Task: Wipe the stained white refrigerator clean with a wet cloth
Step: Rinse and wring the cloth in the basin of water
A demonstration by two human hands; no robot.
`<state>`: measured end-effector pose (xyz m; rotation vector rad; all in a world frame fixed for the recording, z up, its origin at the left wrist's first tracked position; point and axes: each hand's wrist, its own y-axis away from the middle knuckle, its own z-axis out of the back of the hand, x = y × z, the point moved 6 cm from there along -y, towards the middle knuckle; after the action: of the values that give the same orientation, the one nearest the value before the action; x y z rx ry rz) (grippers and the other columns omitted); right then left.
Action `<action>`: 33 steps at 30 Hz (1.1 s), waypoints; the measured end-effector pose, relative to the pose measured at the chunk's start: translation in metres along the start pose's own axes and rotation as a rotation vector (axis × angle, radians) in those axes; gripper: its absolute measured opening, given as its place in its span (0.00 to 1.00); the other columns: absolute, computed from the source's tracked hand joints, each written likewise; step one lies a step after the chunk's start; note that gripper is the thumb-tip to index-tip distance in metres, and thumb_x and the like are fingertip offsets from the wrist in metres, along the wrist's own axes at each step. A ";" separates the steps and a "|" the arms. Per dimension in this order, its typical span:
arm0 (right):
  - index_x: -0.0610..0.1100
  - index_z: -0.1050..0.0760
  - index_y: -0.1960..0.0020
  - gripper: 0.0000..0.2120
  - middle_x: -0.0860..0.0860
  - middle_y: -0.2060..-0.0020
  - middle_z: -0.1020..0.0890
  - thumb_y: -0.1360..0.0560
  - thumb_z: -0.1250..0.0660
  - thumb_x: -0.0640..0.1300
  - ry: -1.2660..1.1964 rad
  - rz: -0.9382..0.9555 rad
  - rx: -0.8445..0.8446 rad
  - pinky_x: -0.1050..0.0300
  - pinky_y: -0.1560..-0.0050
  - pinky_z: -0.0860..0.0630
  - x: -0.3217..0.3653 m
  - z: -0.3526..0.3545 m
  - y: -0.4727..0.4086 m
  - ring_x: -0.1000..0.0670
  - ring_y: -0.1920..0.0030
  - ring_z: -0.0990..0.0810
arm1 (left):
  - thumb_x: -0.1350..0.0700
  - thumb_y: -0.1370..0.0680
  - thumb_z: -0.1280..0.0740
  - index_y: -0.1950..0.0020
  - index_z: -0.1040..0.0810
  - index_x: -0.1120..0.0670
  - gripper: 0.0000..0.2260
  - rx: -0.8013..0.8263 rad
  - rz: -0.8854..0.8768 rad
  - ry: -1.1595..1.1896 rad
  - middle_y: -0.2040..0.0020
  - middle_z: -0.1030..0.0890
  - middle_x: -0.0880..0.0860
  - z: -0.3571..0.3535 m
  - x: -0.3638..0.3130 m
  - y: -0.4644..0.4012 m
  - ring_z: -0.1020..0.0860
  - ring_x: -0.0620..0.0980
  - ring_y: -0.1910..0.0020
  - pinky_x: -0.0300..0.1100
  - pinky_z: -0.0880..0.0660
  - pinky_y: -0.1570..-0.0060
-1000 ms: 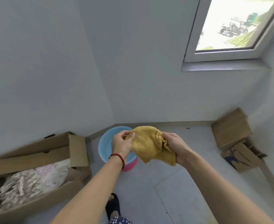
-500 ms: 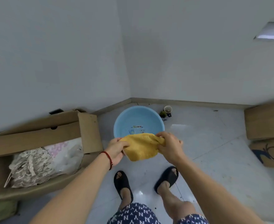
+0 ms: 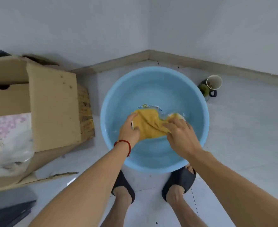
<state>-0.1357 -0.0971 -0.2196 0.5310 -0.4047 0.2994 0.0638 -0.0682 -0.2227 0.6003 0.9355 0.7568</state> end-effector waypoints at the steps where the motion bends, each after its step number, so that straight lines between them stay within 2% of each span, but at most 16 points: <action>1: 0.51 0.25 0.28 0.21 0.45 0.28 0.28 0.20 0.35 0.42 -0.006 -0.073 0.020 0.35 0.31 0.31 -0.012 -0.014 -0.010 0.38 0.29 0.31 | 0.61 0.18 0.39 0.26 0.28 0.45 0.21 0.033 0.012 -0.016 0.35 0.23 0.52 -0.012 0.007 -0.017 0.23 0.56 0.39 0.42 0.26 0.42; 3: 0.56 0.35 0.22 0.23 0.45 0.22 0.39 0.17 0.40 0.54 -0.125 -0.300 0.021 0.33 0.28 0.35 -0.026 -0.040 -0.027 0.40 0.24 0.40 | 0.52 0.16 0.40 0.27 0.28 0.42 0.18 0.065 0.032 -0.011 0.31 0.25 0.52 -0.036 0.026 -0.041 0.23 0.54 0.38 0.50 0.24 0.37; 5: 0.58 0.40 0.21 0.28 0.43 0.22 0.41 0.19 0.40 0.62 -0.314 -0.495 -0.045 0.36 0.27 0.38 -0.027 -0.059 -0.044 0.38 0.24 0.42 | 0.45 0.16 0.41 0.28 0.30 0.38 0.16 0.070 -0.020 -0.082 0.33 0.30 0.50 -0.055 0.032 -0.052 0.23 0.51 0.45 0.58 0.19 0.46; 7: 0.57 0.38 0.23 0.30 0.40 0.26 0.38 0.22 0.37 0.66 -0.426 -0.607 -0.168 0.39 0.29 0.38 -0.019 -0.070 -0.054 0.36 0.27 0.40 | 0.43 0.18 0.41 0.33 0.32 0.38 0.14 0.018 -0.092 -0.203 0.37 0.32 0.51 -0.067 0.028 -0.059 0.24 0.50 0.53 0.57 0.16 0.59; 10: 0.55 0.33 0.27 0.27 0.42 0.33 0.31 0.22 0.35 0.64 -0.626 -0.604 -0.260 0.45 0.33 0.32 -0.006 -0.087 -0.065 0.37 0.33 0.31 | 0.34 0.23 0.45 0.45 0.25 0.49 0.22 -0.046 -0.145 -0.118 0.51 0.18 0.53 -0.079 0.024 -0.065 0.19 0.54 0.58 0.47 0.18 0.59; 12: 0.54 0.30 0.29 0.25 0.45 0.40 0.21 0.22 0.34 0.63 -0.728 -0.496 -0.244 0.48 0.39 0.25 0.001 -0.089 -0.070 0.40 0.40 0.22 | 0.40 0.20 0.42 0.57 0.25 0.51 0.17 -0.055 -0.147 -0.112 0.68 0.20 0.50 -0.081 0.020 -0.064 0.21 0.52 0.69 0.38 0.26 0.71; 14: 0.49 0.27 0.34 0.22 0.43 0.48 0.16 0.20 0.34 0.62 -0.501 -0.365 -0.138 0.45 0.45 0.22 -0.005 -0.086 -0.081 0.37 0.45 0.19 | 0.52 0.22 0.40 0.58 0.26 0.50 0.07 0.017 -0.085 -0.014 0.68 0.23 0.54 -0.076 0.024 -0.057 0.24 0.54 0.72 0.37 0.32 0.76; 16: 0.45 0.26 0.39 0.21 0.40 0.50 0.16 0.18 0.37 0.62 -0.141 -0.244 -0.004 0.42 0.50 0.22 -0.017 -0.080 -0.091 0.34 0.48 0.18 | 0.60 0.20 0.39 0.53 0.23 0.47 0.09 0.022 0.014 0.109 0.64 0.22 0.57 -0.071 0.042 -0.052 0.26 0.54 0.75 0.39 0.30 0.79; 18: 0.43 0.24 0.42 0.17 0.41 0.52 0.17 0.19 0.33 0.57 0.173 -0.087 -0.071 0.42 0.58 0.20 -0.022 -0.073 -0.095 0.35 0.51 0.17 | 0.65 0.20 0.39 0.48 0.21 0.48 0.14 -0.039 0.108 0.235 0.57 0.20 0.53 -0.058 0.052 -0.042 0.24 0.50 0.73 0.42 0.23 0.74; 20: 0.45 0.22 0.43 0.14 0.42 0.48 0.20 0.24 0.27 0.52 0.289 -0.115 -0.230 0.44 0.63 0.21 -0.022 -0.062 -0.084 0.37 0.49 0.20 | 0.68 0.25 0.40 0.48 0.18 0.50 0.16 -0.123 0.234 0.285 0.52 0.20 0.47 -0.053 0.061 -0.044 0.22 0.45 0.65 0.38 0.23 0.68; 22: 0.50 0.24 0.36 0.16 0.42 0.37 0.26 0.23 0.34 0.50 0.106 -0.279 -0.290 0.39 0.50 0.24 -0.016 -0.067 -0.071 0.38 0.39 0.28 | 0.58 0.28 0.35 0.48 0.18 0.49 0.12 -0.094 0.377 0.405 0.48 0.19 0.52 -0.059 0.058 -0.051 0.19 0.49 0.57 0.39 0.21 0.59; 24: 0.51 0.28 0.29 0.23 0.41 0.33 0.30 0.22 0.45 0.48 -0.321 -0.452 -0.241 0.42 0.35 0.32 -0.008 -0.082 -0.064 0.38 0.35 0.31 | 0.43 0.33 0.36 0.45 0.21 0.44 0.18 -0.014 0.500 0.551 0.45 0.18 0.54 -0.077 0.052 -0.060 0.17 0.58 0.50 0.60 0.18 0.52; 25: 0.52 0.28 0.28 0.24 0.41 0.33 0.29 0.22 0.46 0.46 -0.607 -0.524 -0.226 0.45 0.31 0.34 -0.005 -0.089 -0.063 0.40 0.37 0.29 | 0.37 0.35 0.38 0.45 0.22 0.43 0.22 0.011 0.494 0.593 0.45 0.17 0.54 -0.085 0.048 -0.065 0.17 0.58 0.49 0.63 0.19 0.49; 28: 0.61 0.21 0.43 0.13 0.50 0.45 0.16 0.23 0.39 0.50 -1.206 -0.794 -0.191 0.45 0.36 0.21 0.009 -0.100 -0.053 0.46 0.45 0.17 | 0.31 0.39 0.34 0.48 0.19 0.47 0.28 0.063 0.484 0.715 0.52 0.15 0.55 -0.103 0.038 -0.071 0.16 0.59 0.51 0.57 0.20 0.45; 30: 0.59 0.21 0.50 0.04 0.54 0.53 0.15 0.24 0.32 0.55 -1.151 -0.807 -0.202 0.49 0.43 0.19 0.013 -0.090 -0.051 0.47 0.48 0.16 | 0.35 0.33 0.30 0.47 0.17 0.50 0.23 0.093 0.433 0.649 0.48 0.15 0.57 -0.105 0.037 -0.076 0.17 0.62 0.45 0.59 0.21 0.41; 33: 0.49 0.24 0.52 0.16 0.49 0.58 0.17 0.24 0.31 0.62 -0.832 -0.633 -0.170 0.47 0.47 0.21 0.006 -0.075 -0.070 0.41 0.50 0.19 | 0.36 0.23 0.40 0.44 0.19 0.55 0.24 0.002 0.412 0.470 0.43 0.16 0.58 -0.088 0.035 -0.077 0.18 0.60 0.44 0.57 0.21 0.40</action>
<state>-0.0819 -0.1126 -0.3062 0.5727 -1.0212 -0.5905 0.0240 -0.0755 -0.3379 0.6375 1.2593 1.3035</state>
